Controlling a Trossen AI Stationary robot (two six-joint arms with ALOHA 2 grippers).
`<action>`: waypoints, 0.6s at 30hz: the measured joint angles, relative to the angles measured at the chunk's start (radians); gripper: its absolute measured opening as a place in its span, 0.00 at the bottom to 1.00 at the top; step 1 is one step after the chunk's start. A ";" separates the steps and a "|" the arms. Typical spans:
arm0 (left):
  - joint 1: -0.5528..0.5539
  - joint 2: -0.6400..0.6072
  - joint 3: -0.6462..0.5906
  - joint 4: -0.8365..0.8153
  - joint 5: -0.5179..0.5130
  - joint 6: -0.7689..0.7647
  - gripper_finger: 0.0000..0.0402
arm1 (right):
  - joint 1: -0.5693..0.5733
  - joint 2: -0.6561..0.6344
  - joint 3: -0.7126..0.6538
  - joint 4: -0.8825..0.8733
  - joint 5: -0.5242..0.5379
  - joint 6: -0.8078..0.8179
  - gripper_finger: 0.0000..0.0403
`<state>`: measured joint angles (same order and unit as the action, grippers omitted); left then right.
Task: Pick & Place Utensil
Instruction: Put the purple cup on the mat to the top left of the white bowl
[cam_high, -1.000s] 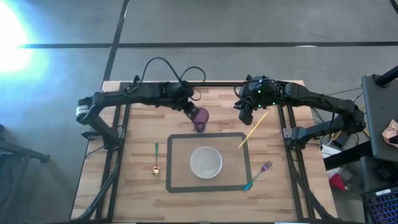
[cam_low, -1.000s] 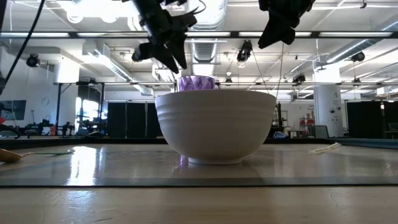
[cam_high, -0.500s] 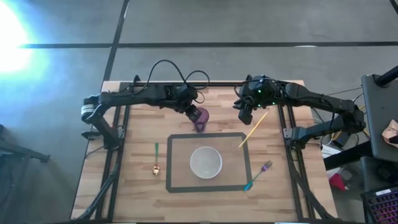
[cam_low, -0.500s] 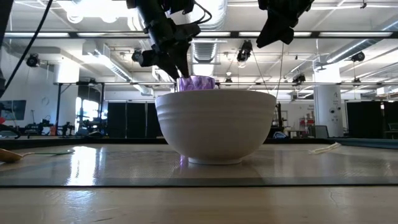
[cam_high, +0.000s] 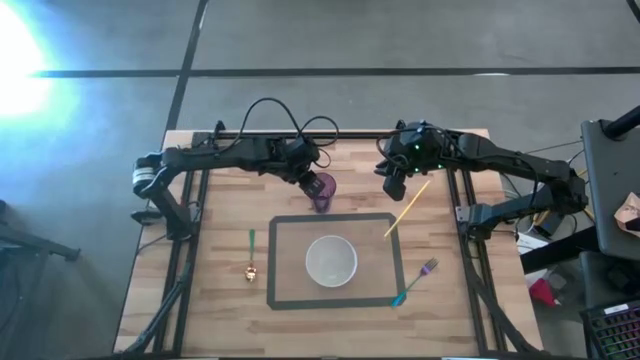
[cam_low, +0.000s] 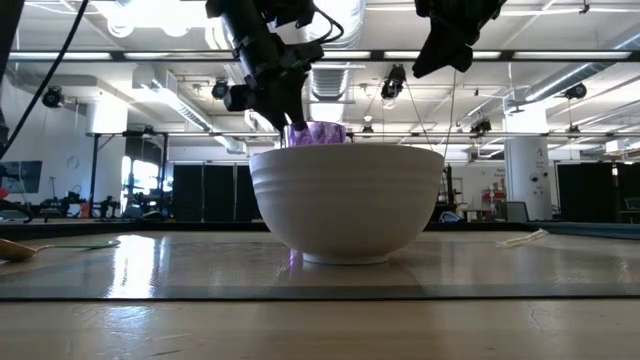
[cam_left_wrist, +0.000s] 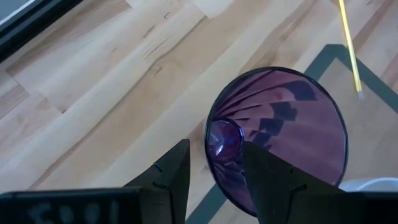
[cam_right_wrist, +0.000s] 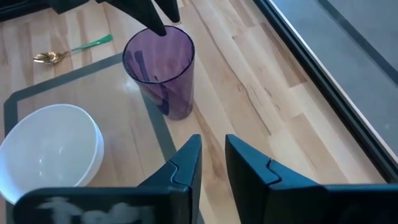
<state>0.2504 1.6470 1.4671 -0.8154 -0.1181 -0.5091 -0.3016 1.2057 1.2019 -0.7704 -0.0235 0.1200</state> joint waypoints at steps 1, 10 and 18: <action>0.000 0.000 -0.001 0.001 0.000 0.000 0.34 | 0.000 0.000 -0.001 0.000 0.000 0.000 0.17; 0.000 0.000 -0.043 0.014 -0.002 0.000 0.34 | 0.000 0.000 -0.010 0.000 0.000 0.000 0.20; 0.000 0.000 -0.049 0.022 -0.002 0.001 0.32 | 0.000 0.000 -0.010 0.000 0.000 0.000 0.21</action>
<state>0.2508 1.6474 1.4185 -0.7933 -0.1200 -0.5077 -0.3016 1.2057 1.1915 -0.7699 -0.0235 0.1199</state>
